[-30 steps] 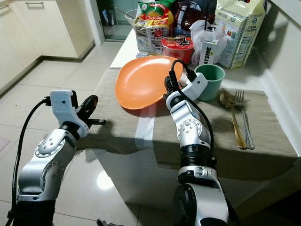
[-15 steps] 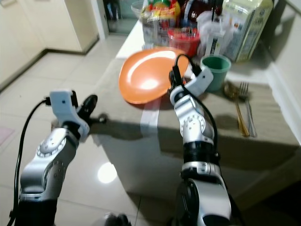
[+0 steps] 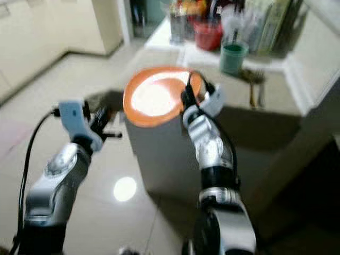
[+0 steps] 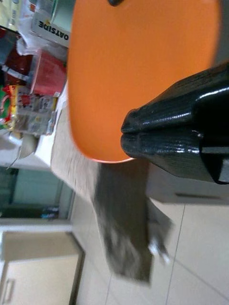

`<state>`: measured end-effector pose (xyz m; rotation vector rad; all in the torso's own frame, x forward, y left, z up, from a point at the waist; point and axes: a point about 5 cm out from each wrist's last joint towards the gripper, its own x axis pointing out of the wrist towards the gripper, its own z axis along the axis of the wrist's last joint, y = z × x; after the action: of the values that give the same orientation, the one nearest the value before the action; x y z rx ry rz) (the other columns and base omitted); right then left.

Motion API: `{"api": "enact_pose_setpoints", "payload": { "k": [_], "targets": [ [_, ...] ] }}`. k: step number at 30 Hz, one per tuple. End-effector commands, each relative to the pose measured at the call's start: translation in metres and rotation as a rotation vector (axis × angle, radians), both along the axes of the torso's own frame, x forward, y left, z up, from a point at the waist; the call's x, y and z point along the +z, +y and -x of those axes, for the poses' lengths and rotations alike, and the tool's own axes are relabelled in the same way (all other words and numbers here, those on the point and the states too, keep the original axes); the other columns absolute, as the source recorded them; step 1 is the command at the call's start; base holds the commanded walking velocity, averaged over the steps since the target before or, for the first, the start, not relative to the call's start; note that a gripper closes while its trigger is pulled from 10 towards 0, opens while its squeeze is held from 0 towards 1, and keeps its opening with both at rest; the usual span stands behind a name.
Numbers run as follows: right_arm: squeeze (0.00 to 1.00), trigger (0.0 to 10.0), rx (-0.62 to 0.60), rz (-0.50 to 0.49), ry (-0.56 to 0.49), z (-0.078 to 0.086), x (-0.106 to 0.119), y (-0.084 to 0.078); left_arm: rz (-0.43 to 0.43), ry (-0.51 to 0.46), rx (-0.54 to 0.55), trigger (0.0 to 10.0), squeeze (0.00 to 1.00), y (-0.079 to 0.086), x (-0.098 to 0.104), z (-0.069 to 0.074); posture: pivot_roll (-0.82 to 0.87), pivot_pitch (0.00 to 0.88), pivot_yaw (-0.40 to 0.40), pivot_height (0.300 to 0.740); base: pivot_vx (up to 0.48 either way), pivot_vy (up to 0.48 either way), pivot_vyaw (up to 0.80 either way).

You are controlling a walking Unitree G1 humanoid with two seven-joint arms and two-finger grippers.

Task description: Setting the table

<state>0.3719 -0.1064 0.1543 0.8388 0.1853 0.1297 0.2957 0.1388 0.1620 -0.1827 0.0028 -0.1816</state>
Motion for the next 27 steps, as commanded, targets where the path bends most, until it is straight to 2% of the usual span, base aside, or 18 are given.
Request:
{"api": "enact_pose_setpoints", "payload": {
  "k": [1,7,10,19,23,24,26,27],
  "targets": [
    [0.00,10.0,0.026,0.029,0.015,0.002,-0.003,0.005,-0.011,-0.002,0.000,10.0,0.00,0.000,-0.001,0.001,-0.13,0.022,0.083,0.740,0.000,0.000,0.00],
    [0.00,10.0,0.035,0.051,-0.001,0.002,-0.002,0.006,-0.021,-0.004,-0.009,10.0,0.00,-0.001,-0.001,0.001,-0.13,0.026,0.083,0.740,0.000,0.000,0.00],
    [0.00,10.0,0.038,0.089,-0.055,0.002,0.006,0.006,-0.019,-0.001,-0.003,10.0,0.00,0.001,-0.001,0.000,-0.13,0.029,0.084,0.740,0.000,0.000,0.00],
    [0.00,10.0,0.054,0.128,-0.095,0.000,0.014,0.004,-0.013,-0.001,-0.014,10.0,0.00,-0.002,-0.002,0.000,-0.13,0.030,0.081,0.740,0.000,0.000,0.00],
    [0.00,10.0,0.064,0.234,-0.126,0.005,0.012,-0.006,-0.010,-0.001,-0.013,10.0,0.00,-0.001,-0.002,0.001,-0.13,0.023,0.078,0.740,0.000,0.000,0.00],
    [0.00,10.0,0.064,0.234,-0.126,0.005,0.012,-0.006,-0.010,-0.001,-0.013,10.0,0.00,-0.001,-0.002,0.001,-0.13,0.023,0.078,0.740,0.000,0.000,0.00],
    [0.00,10.0,0.093,0.380,-0.133,0.010,0.004,-0.012,-0.018,0.003,-0.015,10.0,0.00,-0.001,-0.003,0.001,-0.13,0.020,0.075,0.740,0.000,0.000,0.00],
    [0.00,10.0,0.093,0.380,-0.133,0.010,0.004,-0.012,-0.018,0.003,-0.015,10.0,0.00,-0.001,-0.003,0.001,-0.13,0.020,0.075,0.740,0.000,0.000,0.00]
  ]
}}
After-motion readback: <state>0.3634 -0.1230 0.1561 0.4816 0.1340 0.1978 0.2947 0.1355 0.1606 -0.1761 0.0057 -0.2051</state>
